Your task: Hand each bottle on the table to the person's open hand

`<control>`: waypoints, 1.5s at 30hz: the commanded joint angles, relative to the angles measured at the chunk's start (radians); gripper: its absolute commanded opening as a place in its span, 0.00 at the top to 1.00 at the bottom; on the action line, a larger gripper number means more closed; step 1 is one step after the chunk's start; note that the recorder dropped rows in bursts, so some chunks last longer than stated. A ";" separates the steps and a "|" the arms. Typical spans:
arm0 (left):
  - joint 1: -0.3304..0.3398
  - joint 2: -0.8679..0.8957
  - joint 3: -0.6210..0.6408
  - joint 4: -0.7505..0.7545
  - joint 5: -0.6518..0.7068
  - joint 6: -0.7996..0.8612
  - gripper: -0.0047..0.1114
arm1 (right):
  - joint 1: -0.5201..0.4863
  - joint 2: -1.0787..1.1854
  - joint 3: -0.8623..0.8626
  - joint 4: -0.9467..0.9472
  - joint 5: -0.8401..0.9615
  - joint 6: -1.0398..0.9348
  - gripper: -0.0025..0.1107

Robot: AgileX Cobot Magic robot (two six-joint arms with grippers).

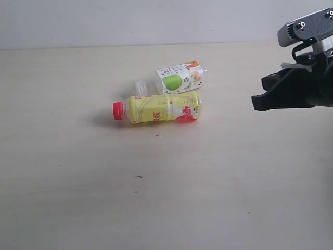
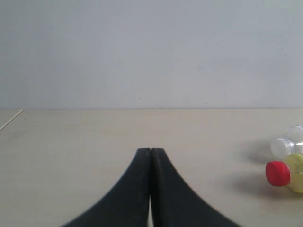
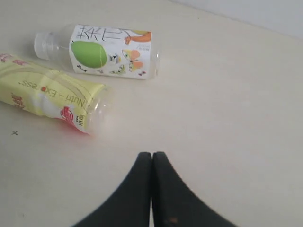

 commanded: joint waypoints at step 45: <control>-0.004 -0.006 0.003 0.002 -0.002 -0.001 0.95 | -0.005 0.299 -0.905 -1.841 0.697 1.517 0.98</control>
